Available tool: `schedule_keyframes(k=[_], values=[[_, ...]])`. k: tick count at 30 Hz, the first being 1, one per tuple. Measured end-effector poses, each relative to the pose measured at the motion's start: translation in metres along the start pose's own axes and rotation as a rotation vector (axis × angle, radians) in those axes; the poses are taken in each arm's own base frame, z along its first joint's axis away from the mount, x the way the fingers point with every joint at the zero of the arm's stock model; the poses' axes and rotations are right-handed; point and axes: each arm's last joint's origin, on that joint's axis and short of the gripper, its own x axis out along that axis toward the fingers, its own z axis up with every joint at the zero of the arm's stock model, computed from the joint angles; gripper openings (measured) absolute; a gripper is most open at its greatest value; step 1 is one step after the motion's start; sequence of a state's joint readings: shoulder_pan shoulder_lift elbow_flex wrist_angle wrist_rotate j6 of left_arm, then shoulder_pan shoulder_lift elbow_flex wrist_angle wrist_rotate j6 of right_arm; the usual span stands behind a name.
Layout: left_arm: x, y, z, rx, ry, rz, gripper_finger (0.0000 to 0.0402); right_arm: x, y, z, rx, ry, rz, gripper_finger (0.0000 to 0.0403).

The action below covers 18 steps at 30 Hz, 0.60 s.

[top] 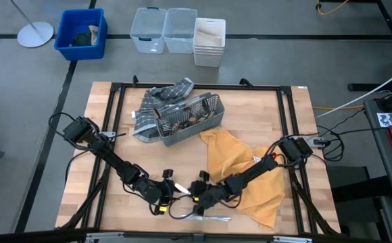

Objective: Sort silverware
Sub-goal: Put the silver knife into the gray silverware basket

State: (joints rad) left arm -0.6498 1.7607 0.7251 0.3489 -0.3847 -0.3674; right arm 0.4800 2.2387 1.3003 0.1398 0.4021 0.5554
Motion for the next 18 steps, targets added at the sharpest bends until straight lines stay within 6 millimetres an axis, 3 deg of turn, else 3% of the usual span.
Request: schedule_keyframes(k=[5, 10, 18], values=[[0.000, 0.000, 0.000, 0.000, 0.001, 0.000, 0.0119, 0.001, -0.001, 0.005, 0.013, 0.069, 0.020, 0.0079], [0.000, 0.000, 0.000, 0.001, 0.001, 0.000, 0.0119, -0.005, 0.007, 0.024, -0.054, 0.161, -0.012, 0.0047], [0.000, 0.000, 0.000, 0.001, 0.001, 0.000, 0.0119, -0.018, 0.009, 0.047, -0.152, 0.330, -0.088, 0.0063]])
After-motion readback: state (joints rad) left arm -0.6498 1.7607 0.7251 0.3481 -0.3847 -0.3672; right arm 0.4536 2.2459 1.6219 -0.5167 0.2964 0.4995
